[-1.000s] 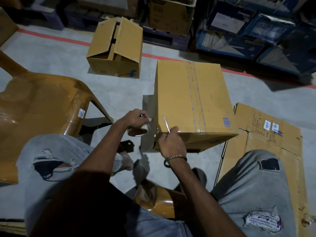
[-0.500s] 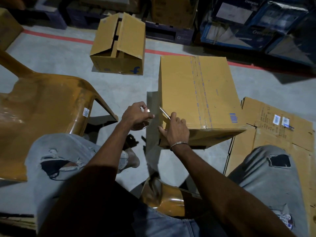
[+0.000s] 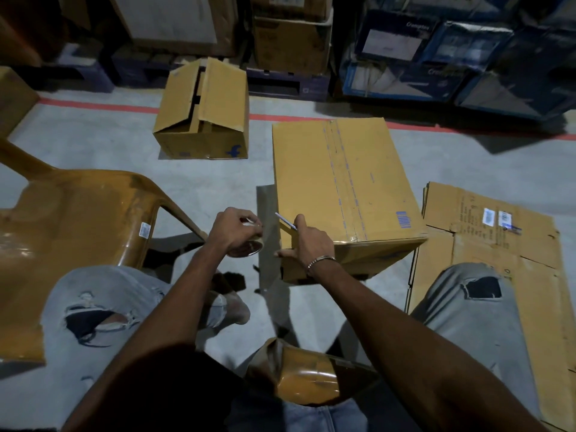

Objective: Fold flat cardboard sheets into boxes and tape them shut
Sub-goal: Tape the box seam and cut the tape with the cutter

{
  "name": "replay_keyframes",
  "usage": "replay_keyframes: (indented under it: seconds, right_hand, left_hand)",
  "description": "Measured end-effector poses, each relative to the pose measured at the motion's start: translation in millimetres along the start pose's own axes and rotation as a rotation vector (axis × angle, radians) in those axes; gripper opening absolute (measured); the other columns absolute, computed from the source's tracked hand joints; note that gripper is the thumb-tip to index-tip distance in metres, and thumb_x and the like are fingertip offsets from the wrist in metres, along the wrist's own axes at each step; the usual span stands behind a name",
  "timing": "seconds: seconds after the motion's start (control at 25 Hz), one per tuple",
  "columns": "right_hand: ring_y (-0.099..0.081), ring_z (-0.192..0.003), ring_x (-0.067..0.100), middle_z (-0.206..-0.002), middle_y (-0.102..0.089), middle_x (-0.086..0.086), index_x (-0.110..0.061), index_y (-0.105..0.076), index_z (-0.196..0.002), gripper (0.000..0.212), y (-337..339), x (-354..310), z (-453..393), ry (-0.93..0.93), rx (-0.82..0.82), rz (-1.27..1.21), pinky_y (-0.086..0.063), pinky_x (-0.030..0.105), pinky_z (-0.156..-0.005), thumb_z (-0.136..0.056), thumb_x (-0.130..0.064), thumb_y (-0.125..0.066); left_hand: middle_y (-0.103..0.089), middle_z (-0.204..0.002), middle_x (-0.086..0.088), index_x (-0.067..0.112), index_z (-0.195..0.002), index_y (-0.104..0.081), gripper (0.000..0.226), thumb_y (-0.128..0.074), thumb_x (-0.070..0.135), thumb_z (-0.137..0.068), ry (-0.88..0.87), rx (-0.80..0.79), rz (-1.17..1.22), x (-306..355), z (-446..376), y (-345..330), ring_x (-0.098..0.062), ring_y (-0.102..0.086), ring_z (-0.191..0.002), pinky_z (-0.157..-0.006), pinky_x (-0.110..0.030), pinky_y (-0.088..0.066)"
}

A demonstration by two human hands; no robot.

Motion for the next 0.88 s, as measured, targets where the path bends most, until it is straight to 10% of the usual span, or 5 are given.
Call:
replay_keyframes:
  seconds: [0.16,0.44,0.68,0.88]
  right_hand:
    - [-0.067,-0.081,0.041,-0.082,-0.059,0.012,-0.013,-0.034,-0.127,0.050,4.3,3.0,-0.4,0.041,0.009,0.056,-0.046,0.042,-0.060,-0.092,-0.010,-0.069]
    - [-0.062,-0.092,0.028,-0.104,-0.062,0.005,-0.017,-0.044,-0.123,0.045,38.2,59.0,11.5,-0.128,-0.198,-0.608,-0.048,0.035,-0.071,-0.095,-0.042,-0.070]
    - [-0.058,-0.087,0.028,-0.110,-0.065,0.013,-0.006,-0.061,-0.122,0.031,93.5,155.9,-36.2,-0.363,0.023,-0.541,-0.038,0.032,-0.060,-0.108,-0.027,-0.043]
    - [-0.057,-0.109,0.044,-0.122,-0.054,0.026,0.004,-0.058,-0.125,0.028,114.6,225.2,-62.8,-0.515,0.325,-0.253,-0.047,0.044,-0.083,-0.103,-0.010,-0.047]
  left_hand:
    - [-0.080,-0.105,0.000,0.019,-0.100,-0.085,0.017,-0.084,0.023,-0.084,-0.001,0.029,-0.005,8.7,9.9,3.1,-0.011,-0.066,-0.094,-0.092,-0.028,-0.053]
    - [-0.080,-0.106,-0.001,0.020,-0.106,-0.084,0.020,-0.078,0.026,-0.088,-0.146,0.120,0.035,40.7,6.8,-4.2,-0.008,-0.072,-0.093,-0.083,-0.024,-0.059]
    - [-0.079,-0.101,-0.003,0.017,-0.110,-0.083,0.023,-0.072,0.031,-0.095,-0.382,0.287,-0.059,86.1,-16.2,-14.7,-0.010,-0.068,-0.086,-0.076,-0.017,-0.049]
    - [-0.080,-0.105,-0.002,0.020,-0.109,-0.083,0.026,-0.070,0.037,-0.093,-0.099,0.550,-0.033,66.5,-46.4,-17.2,-0.020,-0.074,-0.097,-0.089,-0.036,-0.059]
Point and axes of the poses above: each hand's wrist, its own z-axis away from the middle knuckle, its own y-axis out of the back of the hand, x = y × z, the point moved 2 cm from there along -z, towards the middle knuckle
